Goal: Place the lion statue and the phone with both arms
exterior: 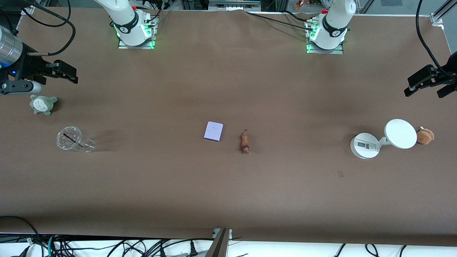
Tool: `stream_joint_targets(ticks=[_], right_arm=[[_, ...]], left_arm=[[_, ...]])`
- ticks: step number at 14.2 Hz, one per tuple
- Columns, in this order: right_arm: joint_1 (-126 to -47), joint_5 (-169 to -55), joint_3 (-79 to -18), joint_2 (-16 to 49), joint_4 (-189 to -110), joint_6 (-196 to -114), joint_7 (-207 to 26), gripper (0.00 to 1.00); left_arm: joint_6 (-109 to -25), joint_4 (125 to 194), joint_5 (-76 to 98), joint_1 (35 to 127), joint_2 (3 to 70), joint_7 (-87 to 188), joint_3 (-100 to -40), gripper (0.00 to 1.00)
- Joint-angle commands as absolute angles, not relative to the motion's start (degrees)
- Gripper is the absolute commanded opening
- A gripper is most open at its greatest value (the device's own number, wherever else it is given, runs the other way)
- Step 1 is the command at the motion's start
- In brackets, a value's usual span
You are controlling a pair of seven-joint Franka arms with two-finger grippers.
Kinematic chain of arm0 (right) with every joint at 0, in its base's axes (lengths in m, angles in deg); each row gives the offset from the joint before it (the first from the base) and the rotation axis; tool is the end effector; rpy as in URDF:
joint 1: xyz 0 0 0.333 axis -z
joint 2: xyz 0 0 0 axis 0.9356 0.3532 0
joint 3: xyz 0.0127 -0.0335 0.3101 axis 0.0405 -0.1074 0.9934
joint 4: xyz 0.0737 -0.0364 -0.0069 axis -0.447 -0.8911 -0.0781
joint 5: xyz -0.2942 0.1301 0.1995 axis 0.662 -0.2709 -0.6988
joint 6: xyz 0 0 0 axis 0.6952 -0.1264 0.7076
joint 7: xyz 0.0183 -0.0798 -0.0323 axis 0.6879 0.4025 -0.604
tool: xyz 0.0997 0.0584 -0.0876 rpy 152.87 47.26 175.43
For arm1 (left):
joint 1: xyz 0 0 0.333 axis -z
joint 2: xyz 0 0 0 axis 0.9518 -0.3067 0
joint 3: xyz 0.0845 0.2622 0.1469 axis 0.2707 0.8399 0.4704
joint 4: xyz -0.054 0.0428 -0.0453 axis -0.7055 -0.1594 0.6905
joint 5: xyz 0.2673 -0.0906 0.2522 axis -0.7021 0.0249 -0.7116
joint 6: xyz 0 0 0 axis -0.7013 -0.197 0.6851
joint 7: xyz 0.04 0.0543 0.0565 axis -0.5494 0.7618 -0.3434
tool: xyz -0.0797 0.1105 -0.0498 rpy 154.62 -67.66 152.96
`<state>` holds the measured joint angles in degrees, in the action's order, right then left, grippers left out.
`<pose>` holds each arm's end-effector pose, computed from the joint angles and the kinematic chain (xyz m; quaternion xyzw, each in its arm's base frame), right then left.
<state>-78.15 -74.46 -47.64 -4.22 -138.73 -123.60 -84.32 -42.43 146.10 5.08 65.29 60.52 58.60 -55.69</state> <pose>0.5344 0.0364 0.5646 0.9978 0.0251 -0.0601 0.0120 0.5541 0.0189 0.6018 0.9990 0.0077 0.0375 0.0246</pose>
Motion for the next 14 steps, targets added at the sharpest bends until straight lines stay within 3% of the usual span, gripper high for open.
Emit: stream_joint_targets(ticks=[1,14], right_arm=[[-77.84,-73.91,-47.53,-3.78,-137.52,-123.2,-84.92,1.0],[-77.67,-74.0,-47.61,-3.78,-137.52,-123.2,-85.28,1.0]], left_arm=[[-41.35,144.55,3.95,65.55,59.92,59.2,-55.8,1.0],[-41.35,144.73,2.38,65.63,59.83,59.02,-55.89,1.0]])
